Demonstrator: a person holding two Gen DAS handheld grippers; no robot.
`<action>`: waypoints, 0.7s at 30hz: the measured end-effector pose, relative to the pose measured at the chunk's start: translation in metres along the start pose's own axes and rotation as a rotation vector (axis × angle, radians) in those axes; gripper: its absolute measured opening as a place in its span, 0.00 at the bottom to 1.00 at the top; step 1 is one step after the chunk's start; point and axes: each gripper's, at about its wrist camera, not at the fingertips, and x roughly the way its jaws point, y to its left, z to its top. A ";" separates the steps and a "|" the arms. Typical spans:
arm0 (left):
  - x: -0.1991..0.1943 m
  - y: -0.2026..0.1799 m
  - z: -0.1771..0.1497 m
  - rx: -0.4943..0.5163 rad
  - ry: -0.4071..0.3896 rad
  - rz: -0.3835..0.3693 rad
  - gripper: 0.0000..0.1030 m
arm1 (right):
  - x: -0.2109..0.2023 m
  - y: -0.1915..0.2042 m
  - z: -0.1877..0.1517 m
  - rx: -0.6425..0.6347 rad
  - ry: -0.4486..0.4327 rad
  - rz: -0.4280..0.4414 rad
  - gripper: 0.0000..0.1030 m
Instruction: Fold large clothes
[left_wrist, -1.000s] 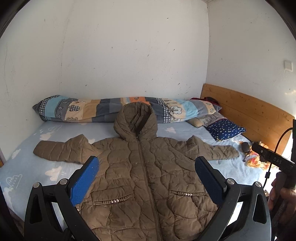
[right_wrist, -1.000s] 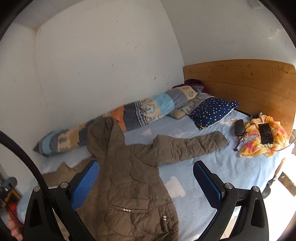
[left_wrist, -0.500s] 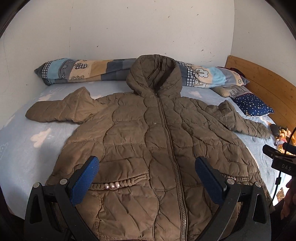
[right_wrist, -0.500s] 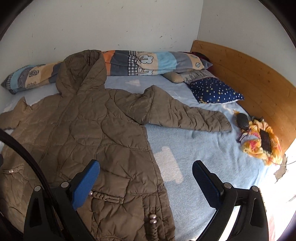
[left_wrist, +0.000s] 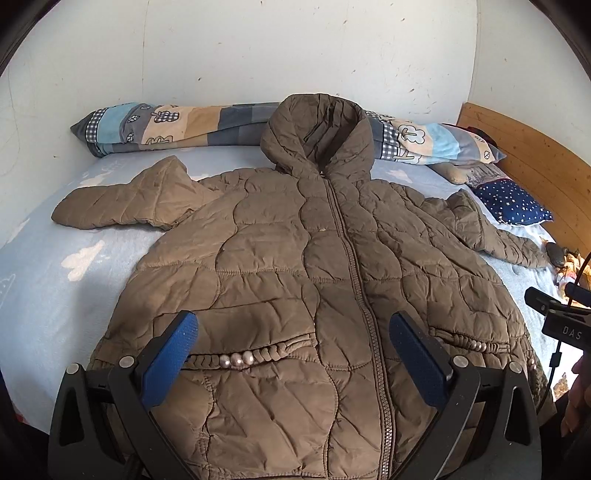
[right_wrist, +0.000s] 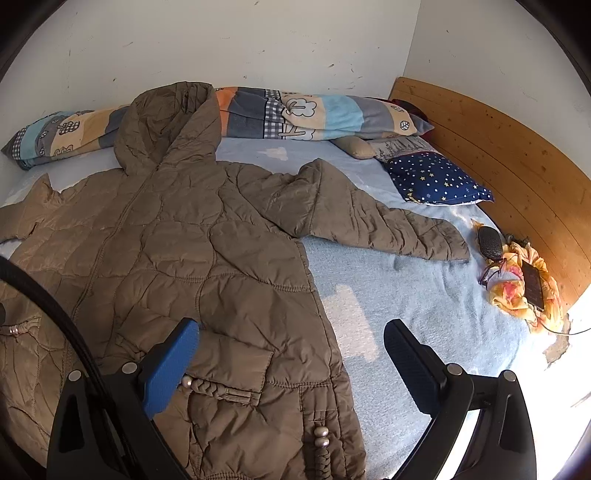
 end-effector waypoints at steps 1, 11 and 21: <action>0.001 -0.001 0.000 0.002 0.002 0.002 1.00 | -0.001 0.001 0.000 -0.004 0.000 0.001 0.99; 0.005 -0.004 -0.005 0.027 0.007 0.017 1.00 | -0.003 -0.004 -0.001 0.000 -0.002 0.006 0.99; 0.004 -0.004 0.001 0.042 -0.020 0.030 1.00 | -0.004 -0.016 -0.002 0.035 -0.006 0.018 0.99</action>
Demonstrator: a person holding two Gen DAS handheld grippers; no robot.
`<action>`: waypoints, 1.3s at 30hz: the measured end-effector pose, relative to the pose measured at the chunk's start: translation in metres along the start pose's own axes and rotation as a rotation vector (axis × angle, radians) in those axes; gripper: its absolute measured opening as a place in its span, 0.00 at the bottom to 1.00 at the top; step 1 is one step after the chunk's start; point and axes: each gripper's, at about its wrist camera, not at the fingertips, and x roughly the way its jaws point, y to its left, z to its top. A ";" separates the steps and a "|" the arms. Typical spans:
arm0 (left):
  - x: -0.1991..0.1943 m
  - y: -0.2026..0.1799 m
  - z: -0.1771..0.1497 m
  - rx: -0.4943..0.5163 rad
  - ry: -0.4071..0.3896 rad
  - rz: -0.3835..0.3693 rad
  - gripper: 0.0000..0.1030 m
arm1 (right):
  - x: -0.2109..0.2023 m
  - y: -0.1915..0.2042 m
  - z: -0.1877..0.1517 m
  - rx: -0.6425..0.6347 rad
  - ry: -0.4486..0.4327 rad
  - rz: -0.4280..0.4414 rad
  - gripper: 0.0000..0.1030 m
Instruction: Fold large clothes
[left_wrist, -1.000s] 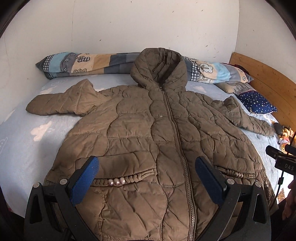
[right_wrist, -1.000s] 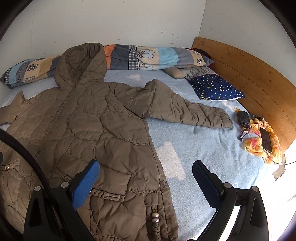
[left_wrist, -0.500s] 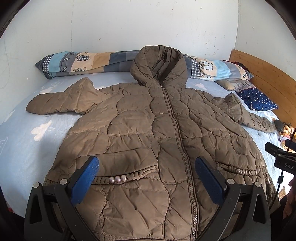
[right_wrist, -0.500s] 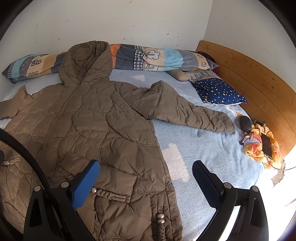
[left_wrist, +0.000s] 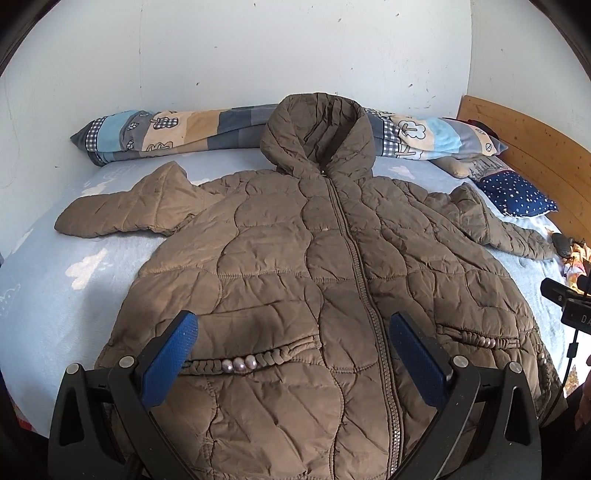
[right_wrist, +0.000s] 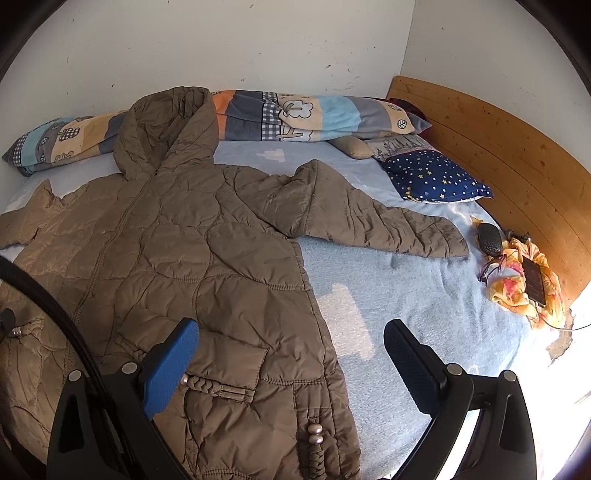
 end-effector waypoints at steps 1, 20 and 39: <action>0.000 0.000 0.003 0.005 -0.010 0.003 1.00 | 0.001 -0.003 0.000 0.009 0.004 -0.004 0.99; 0.092 0.040 0.093 0.017 -0.038 0.068 1.00 | 0.164 -0.329 0.041 1.003 0.063 0.237 0.48; 0.112 0.042 0.088 0.010 0.004 0.055 1.00 | 0.268 -0.398 0.035 1.162 0.130 0.148 0.37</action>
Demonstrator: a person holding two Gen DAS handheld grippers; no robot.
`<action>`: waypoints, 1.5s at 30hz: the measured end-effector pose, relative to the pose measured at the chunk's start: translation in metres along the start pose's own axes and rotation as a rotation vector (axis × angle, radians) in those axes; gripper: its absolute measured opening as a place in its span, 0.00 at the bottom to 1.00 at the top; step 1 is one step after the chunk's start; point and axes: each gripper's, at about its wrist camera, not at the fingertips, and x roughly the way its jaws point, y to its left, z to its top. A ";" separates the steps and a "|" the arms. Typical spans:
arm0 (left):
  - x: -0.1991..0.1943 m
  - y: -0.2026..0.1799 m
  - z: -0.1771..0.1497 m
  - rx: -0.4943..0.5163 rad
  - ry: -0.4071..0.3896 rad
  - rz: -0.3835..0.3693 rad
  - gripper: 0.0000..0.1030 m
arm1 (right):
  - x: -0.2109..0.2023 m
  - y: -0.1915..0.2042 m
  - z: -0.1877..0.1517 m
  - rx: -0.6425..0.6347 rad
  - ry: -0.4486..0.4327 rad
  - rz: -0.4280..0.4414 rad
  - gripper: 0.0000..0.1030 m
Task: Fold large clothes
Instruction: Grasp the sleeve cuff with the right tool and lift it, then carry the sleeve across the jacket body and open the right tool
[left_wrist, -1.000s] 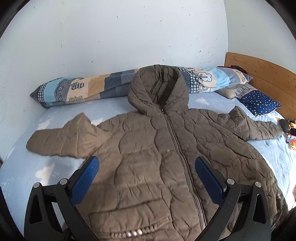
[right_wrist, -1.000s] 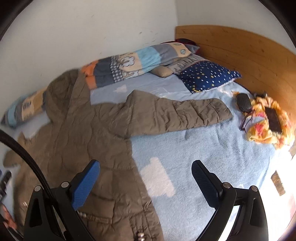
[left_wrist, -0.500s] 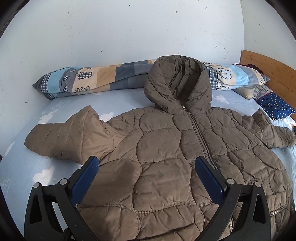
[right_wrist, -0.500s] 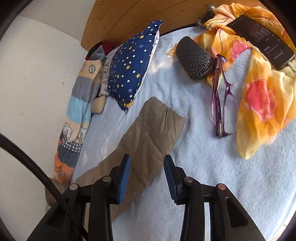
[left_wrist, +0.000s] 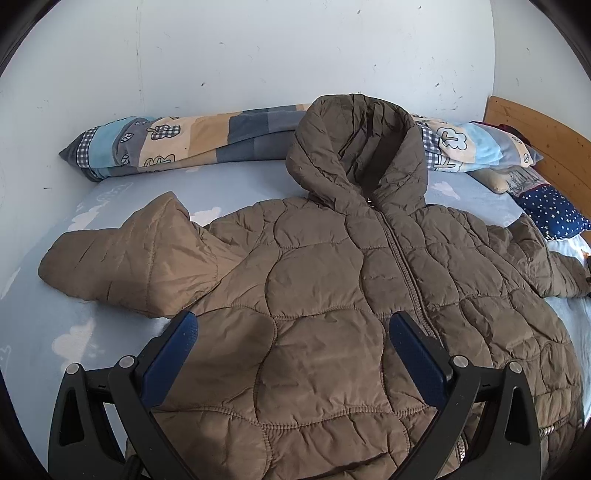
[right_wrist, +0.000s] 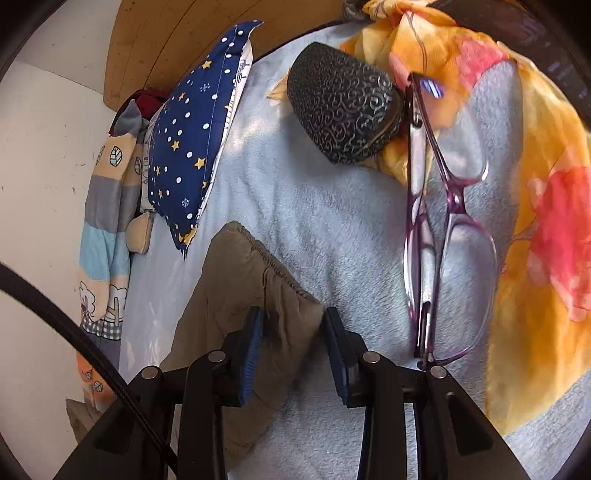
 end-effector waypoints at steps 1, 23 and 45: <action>0.000 -0.001 0.000 -0.001 0.001 -0.003 1.00 | 0.002 0.002 -0.001 -0.003 0.006 0.024 0.38; -0.017 0.005 0.001 -0.042 -0.044 -0.011 1.00 | -0.187 0.196 -0.056 -0.336 -0.345 0.419 0.13; -0.034 0.054 0.017 -0.174 -0.058 0.022 1.00 | -0.209 0.390 -0.303 -0.830 -0.116 0.638 0.13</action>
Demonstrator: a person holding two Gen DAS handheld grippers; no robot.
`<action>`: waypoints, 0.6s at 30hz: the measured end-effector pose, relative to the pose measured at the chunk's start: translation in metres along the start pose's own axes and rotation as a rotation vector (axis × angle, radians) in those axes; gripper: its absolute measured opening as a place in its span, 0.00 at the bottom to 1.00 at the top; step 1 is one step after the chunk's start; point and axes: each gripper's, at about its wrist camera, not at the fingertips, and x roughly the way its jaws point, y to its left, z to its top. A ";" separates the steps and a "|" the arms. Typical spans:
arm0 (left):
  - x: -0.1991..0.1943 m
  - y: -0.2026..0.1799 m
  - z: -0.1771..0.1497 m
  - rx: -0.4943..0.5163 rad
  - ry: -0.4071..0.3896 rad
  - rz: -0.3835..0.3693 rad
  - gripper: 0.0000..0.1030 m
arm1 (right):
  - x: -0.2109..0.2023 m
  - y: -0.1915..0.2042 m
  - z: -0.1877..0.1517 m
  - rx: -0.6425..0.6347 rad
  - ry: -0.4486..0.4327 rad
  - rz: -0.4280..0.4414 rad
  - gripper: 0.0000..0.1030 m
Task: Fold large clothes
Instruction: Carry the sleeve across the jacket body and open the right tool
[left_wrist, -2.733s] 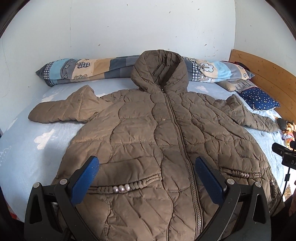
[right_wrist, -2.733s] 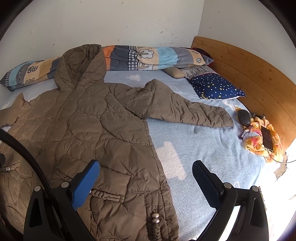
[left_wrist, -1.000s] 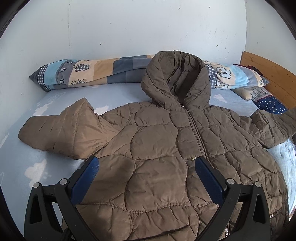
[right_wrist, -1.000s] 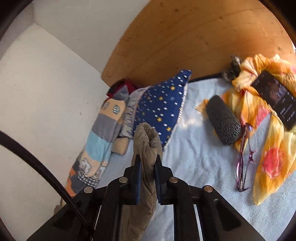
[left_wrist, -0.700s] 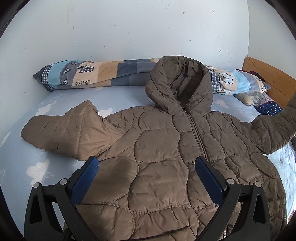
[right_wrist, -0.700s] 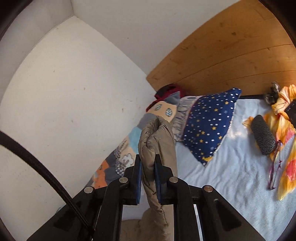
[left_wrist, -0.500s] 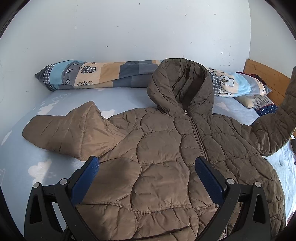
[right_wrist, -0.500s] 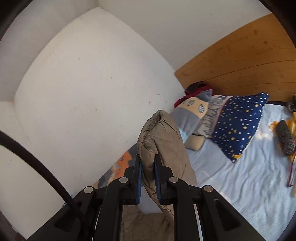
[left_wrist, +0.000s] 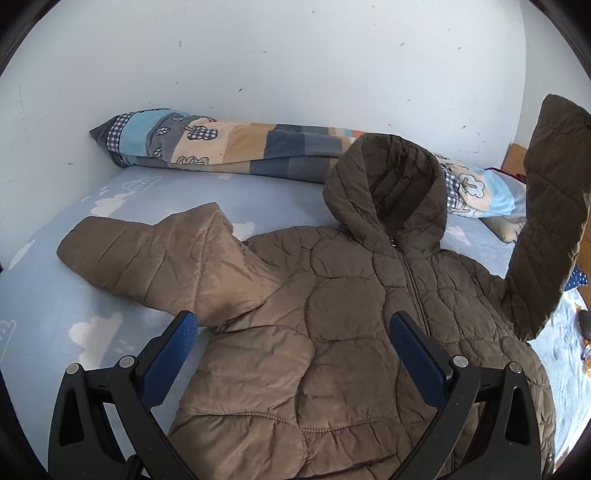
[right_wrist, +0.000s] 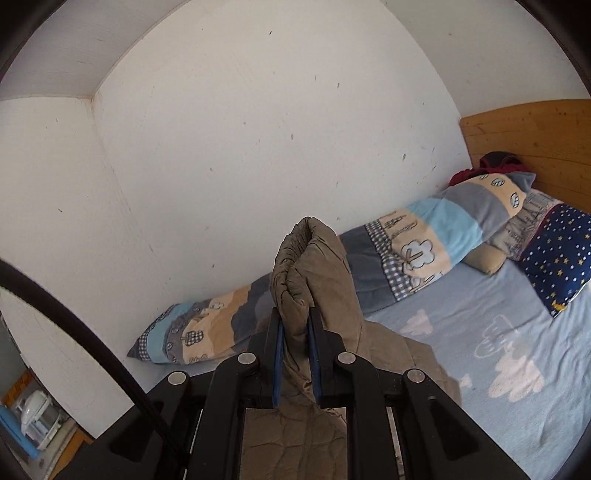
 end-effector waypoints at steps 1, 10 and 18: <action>-0.001 0.005 0.003 -0.011 0.002 0.014 1.00 | 0.010 0.011 -0.007 -0.013 0.020 -0.003 0.13; -0.005 0.042 0.009 -0.072 0.023 0.078 1.00 | 0.101 0.092 -0.102 -0.137 0.201 -0.030 0.13; 0.003 0.056 0.004 -0.107 0.080 0.085 1.00 | 0.174 0.108 -0.199 -0.159 0.380 -0.080 0.13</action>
